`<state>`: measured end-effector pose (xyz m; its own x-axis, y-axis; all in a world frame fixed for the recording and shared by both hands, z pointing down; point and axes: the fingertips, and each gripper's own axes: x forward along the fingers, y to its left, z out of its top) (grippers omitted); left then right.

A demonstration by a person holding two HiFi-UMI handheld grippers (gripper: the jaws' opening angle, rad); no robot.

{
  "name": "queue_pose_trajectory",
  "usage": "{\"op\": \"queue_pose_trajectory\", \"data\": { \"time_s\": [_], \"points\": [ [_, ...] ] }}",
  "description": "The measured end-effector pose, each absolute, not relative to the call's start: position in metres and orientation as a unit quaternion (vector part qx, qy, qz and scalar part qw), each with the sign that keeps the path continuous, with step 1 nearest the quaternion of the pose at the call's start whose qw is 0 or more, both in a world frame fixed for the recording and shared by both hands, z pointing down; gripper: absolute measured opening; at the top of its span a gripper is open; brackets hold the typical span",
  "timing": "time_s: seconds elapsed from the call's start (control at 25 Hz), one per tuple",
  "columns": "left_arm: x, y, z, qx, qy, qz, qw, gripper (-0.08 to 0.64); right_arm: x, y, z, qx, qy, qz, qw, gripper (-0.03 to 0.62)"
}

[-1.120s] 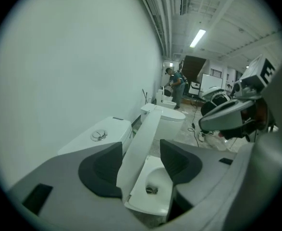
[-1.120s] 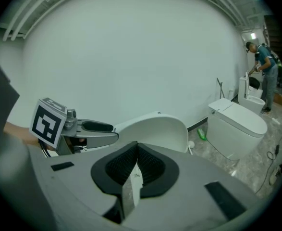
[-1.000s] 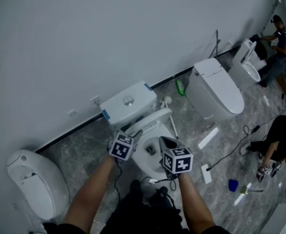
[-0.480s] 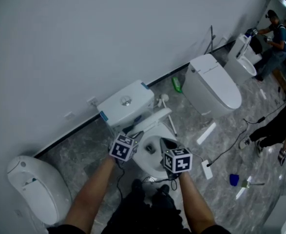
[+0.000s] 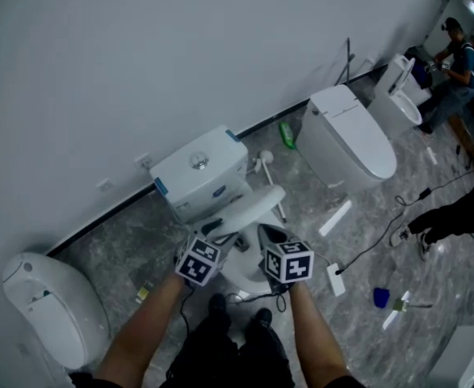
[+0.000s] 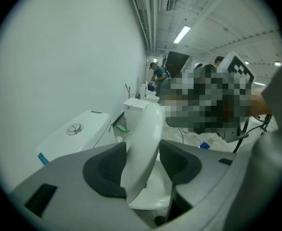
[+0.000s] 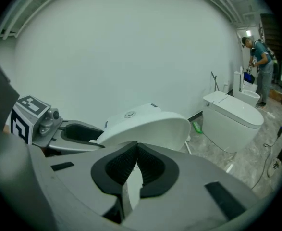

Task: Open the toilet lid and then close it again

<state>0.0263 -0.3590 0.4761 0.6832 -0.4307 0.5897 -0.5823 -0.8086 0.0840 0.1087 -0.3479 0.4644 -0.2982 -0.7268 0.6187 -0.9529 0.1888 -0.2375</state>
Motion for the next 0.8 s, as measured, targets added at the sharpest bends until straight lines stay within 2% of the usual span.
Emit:
{"op": "queue_pose_trajectory", "data": {
  "time_s": [0.28,0.56,0.8],
  "points": [
    [0.042,-0.326,0.491,0.902,-0.286,0.299,0.123,0.233,0.117,-0.335,0.479,0.543,-0.759,0.295,0.205,0.011],
    [0.051,-0.295,0.499,0.885,-0.317,0.323,0.109,0.233,0.135,-0.305,0.490,0.533,-0.771,0.293,0.190,0.009],
    [0.062,-0.265,0.492,0.887,-0.336,0.276,0.159,0.230,0.149,-0.284,0.509,0.519,-0.779,0.295,0.193,0.009]
  ]
}}
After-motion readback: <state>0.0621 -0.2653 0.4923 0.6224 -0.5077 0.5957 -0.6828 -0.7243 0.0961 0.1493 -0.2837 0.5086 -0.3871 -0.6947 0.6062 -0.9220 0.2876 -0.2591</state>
